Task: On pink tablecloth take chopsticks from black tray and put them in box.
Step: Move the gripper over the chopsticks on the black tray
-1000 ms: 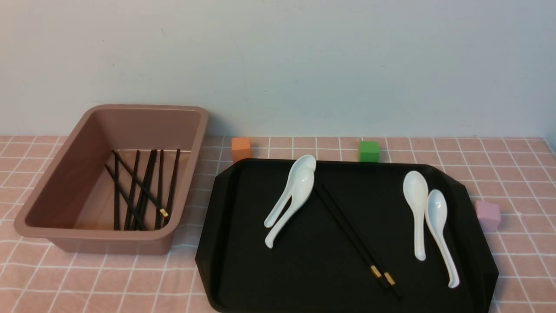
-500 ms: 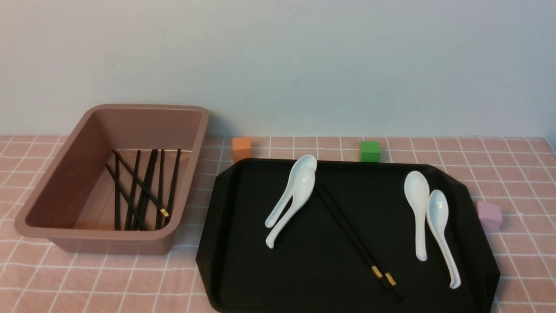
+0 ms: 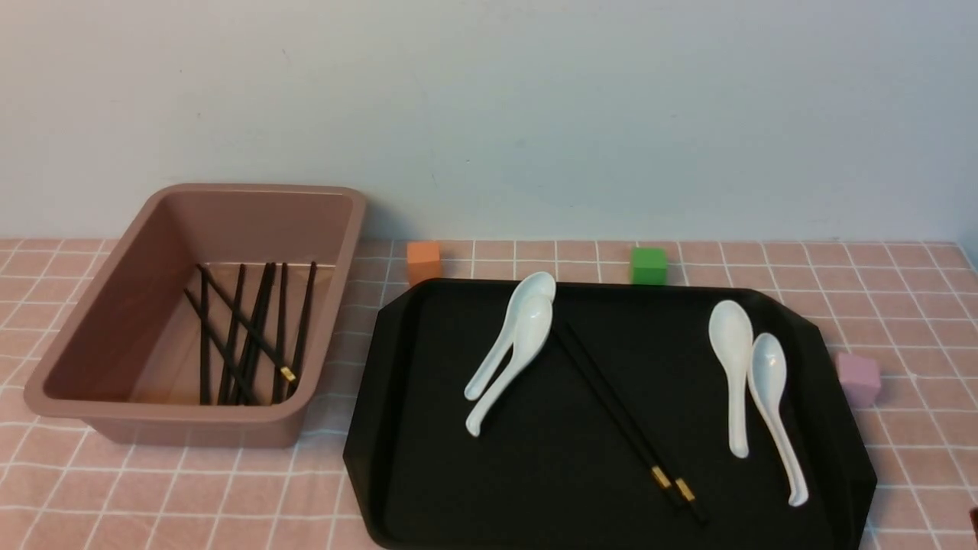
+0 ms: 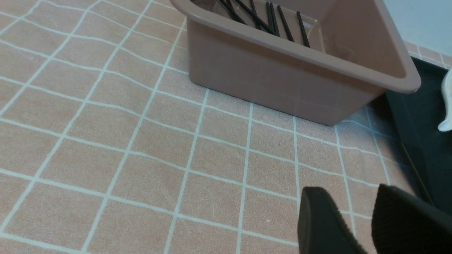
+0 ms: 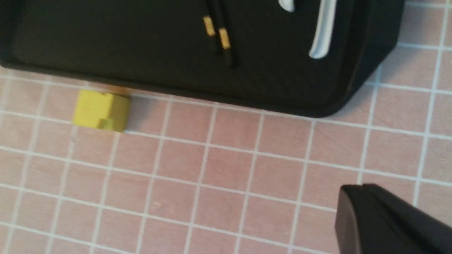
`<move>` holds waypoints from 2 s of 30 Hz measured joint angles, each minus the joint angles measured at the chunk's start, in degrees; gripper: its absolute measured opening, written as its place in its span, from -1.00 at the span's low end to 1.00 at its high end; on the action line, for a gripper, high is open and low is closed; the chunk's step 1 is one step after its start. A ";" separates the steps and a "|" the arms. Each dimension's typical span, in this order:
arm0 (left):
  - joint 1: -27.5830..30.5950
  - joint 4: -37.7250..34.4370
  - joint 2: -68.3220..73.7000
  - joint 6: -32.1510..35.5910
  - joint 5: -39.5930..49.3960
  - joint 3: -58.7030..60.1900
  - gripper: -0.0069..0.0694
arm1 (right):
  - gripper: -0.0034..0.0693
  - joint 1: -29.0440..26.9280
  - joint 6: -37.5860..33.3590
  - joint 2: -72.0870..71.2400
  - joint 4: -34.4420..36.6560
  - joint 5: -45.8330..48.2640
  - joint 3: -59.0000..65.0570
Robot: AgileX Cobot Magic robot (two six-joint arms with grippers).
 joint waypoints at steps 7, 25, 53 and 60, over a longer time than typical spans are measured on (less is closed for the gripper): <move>0.00 0.00 0.00 0.00 0.00 0.00 -0.19 | -0.91 7.00 1.37 19.24 -2.41 -0.19 -9.60; 0.00 0.00 0.00 0.00 0.05 0.00 -0.19 | 0.05 24.70 14.33 53.86 -15.20 -7.24 -31.32; 0.00 0.00 0.00 0.00 0.01 0.00 -0.19 | 0.03 21.93 10.28 63.35 -13.19 -15.84 -32.75; 0.00 0.00 0.00 0.00 0.01 0.00 -0.19 | -0.44 21.80 7.64 63.39 -12.19 -15.39 -32.75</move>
